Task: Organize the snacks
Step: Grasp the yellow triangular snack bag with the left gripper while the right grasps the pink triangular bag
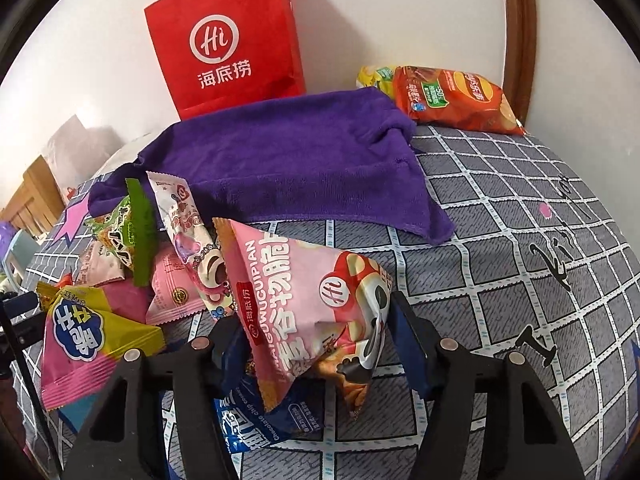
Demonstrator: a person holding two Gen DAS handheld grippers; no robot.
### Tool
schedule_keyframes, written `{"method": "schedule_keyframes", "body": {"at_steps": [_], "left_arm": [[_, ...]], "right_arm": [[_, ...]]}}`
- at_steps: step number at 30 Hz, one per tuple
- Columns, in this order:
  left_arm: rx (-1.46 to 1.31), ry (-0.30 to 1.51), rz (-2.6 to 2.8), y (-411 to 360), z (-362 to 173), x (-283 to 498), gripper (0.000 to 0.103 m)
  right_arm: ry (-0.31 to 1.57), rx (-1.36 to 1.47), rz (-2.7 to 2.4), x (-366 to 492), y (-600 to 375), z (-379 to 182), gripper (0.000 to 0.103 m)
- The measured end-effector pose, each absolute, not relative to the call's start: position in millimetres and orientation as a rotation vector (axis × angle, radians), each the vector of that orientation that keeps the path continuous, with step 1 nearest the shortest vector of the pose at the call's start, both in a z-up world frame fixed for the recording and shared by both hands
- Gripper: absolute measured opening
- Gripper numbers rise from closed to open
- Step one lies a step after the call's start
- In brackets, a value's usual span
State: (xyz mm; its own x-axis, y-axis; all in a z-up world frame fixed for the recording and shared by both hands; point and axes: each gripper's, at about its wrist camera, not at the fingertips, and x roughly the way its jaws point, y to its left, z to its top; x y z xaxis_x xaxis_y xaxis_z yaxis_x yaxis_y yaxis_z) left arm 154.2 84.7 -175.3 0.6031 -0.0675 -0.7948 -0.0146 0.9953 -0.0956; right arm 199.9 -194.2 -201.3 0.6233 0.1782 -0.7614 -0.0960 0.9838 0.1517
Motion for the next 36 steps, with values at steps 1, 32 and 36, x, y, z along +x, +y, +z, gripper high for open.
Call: {"method": "schedule_keyframes", "body": {"at_steps": [1, 32, 36], "left_arm": [[-0.098, 0.923, -0.032, 85, -176, 155, 0.102], [-0.119, 0.871, -0.048, 98, -140, 144, 0.061], [-0.113, 0.874, -0.030, 96, -128, 156, 0.061]], "right_arm": [[0.890, 0.105, 0.159, 200, -195, -202, 0.063], [0.876, 0.142, 0.160, 199, -205, -192, 0.059], [0.847, 0.179, 0.176, 199, -211, -164, 0.059]]}}
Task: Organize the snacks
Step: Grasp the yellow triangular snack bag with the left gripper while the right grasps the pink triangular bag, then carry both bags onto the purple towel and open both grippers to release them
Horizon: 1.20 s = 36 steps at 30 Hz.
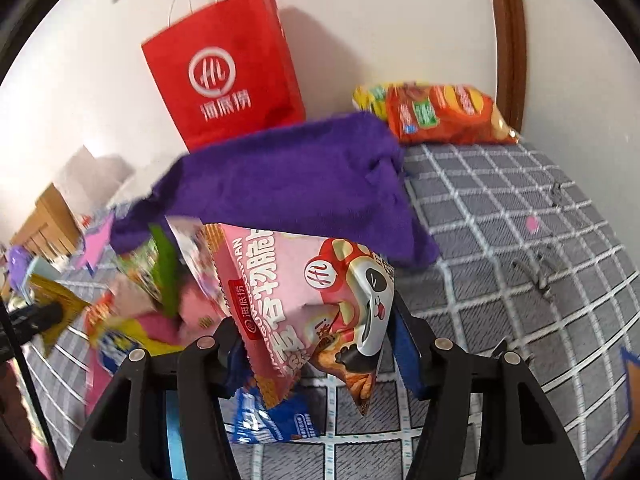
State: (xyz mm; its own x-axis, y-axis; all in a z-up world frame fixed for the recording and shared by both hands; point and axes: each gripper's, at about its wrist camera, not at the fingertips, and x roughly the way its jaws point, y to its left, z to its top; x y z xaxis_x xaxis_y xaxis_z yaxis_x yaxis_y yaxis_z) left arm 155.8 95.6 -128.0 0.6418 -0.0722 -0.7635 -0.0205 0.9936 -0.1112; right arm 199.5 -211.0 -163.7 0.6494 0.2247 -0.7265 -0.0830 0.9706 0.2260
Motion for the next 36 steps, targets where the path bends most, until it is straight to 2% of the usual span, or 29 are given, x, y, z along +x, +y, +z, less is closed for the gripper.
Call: {"method": "schedule_keyframes", "body": {"at_steps": [12, 22, 29, 36], "left_arm": [[-0.105, 0.830, -0.047, 78, -76, 212, 0.061], [-0.097, 0.810, -0.015, 71, -42, 288, 0.061], [-0.063, 0.790, -0.028, 51, -34, 344, 0.061], [-0.063, 0.820, -0.032, 43, -63, 393, 0.061]], "right_arm": [[0.756, 0.152, 0.168, 235, -224, -79, 0.060], [0.718, 0.132, 0.193, 307, -200, -41, 0.060], [0.747, 0.141, 0.227, 368, -184, -50, 0.060], [0.802, 0.141, 0.235, 414, -176, -74, 0.060]]}}
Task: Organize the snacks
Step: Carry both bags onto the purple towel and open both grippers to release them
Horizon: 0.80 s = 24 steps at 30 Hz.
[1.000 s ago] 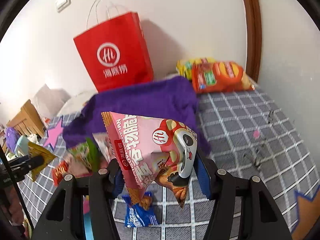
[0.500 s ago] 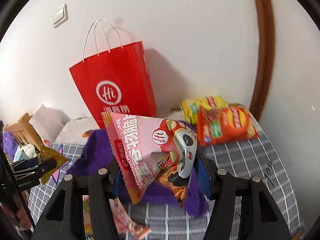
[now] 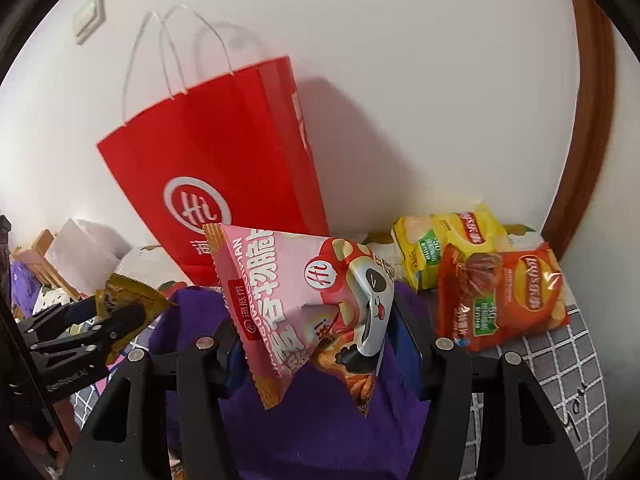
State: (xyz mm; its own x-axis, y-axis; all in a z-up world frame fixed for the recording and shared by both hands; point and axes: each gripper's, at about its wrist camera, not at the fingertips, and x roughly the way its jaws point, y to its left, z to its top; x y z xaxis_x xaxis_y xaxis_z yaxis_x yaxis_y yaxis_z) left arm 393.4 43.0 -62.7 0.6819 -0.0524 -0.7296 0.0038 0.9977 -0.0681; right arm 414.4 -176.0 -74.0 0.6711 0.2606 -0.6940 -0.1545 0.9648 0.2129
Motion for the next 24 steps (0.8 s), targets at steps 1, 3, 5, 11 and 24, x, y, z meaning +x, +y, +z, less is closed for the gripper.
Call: {"method": "schedule_keyframes", "body": {"at_steps": [1, 3, 5, 11, 24], "left_arm": [[-0.067, 0.825, -0.035, 43, -67, 397, 0.061], [-0.083, 0.837, -0.044, 47, -77, 404, 0.061], [-0.102, 0.855, -0.042, 53, -89, 408, 0.061], [-0.103, 0.918, -0.015, 59, -108, 416, 0.061], [-0.069, 0.961, 0.033, 62, -122, 424, 0.061]], "right_arm": [[0.807, 0.148, 0.237, 417, -177, -77, 0.060], [0.825, 0.154, 0.251, 424, -176, -86, 0.060], [0.839, 0.158, 0.254, 429, -177, -94, 0.060], [0.951, 0.181, 0.275, 446, -181, -120, 0.060], [1.126, 0.155, 0.289, 456, -180, -162, 0.061]]}}
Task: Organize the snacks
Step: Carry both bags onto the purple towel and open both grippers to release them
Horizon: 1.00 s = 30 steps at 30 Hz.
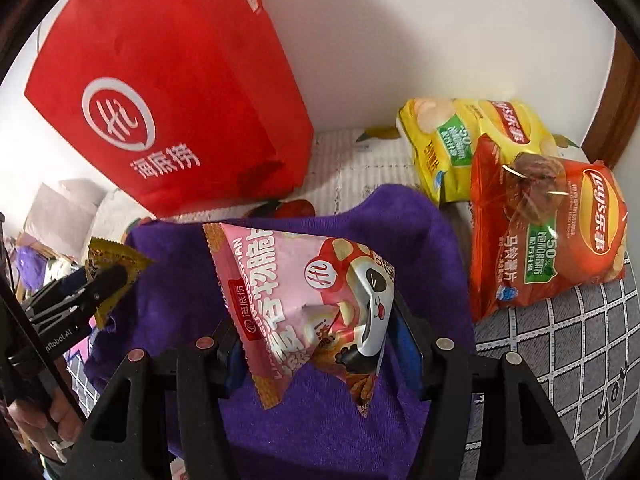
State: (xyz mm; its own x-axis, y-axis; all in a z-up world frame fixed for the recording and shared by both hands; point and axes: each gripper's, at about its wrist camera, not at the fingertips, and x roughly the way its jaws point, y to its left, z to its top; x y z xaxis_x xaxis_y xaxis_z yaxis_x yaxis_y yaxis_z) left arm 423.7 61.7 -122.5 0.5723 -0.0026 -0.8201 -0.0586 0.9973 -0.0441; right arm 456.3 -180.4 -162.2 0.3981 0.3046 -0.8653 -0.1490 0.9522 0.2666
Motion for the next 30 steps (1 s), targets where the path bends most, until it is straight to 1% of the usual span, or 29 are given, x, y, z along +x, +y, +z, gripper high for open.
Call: {"method": "schedule_keyframes", "body": {"at_steps": [20, 23, 27, 30], "left_arm": [[-0.118, 1.022, 0.006, 65, -142, 432, 0.061], [-0.124, 1.033, 0.003, 66, -146, 433, 0.061], [-0.141, 1.053, 0.004, 68, -152, 437, 0.061], [-0.148, 1.063, -0.001, 69, -156, 439, 0.061]], "right_arm": [[1.181, 0.095, 0.229, 466, -172, -182, 0.062], [1.188, 0.082, 0.225, 468, -169, -186, 0.068], [1.193, 0.075, 0.230, 470, -168, -188, 0.079], [1.183, 0.082, 0.229, 468, -168, -186, 0.079]]}}
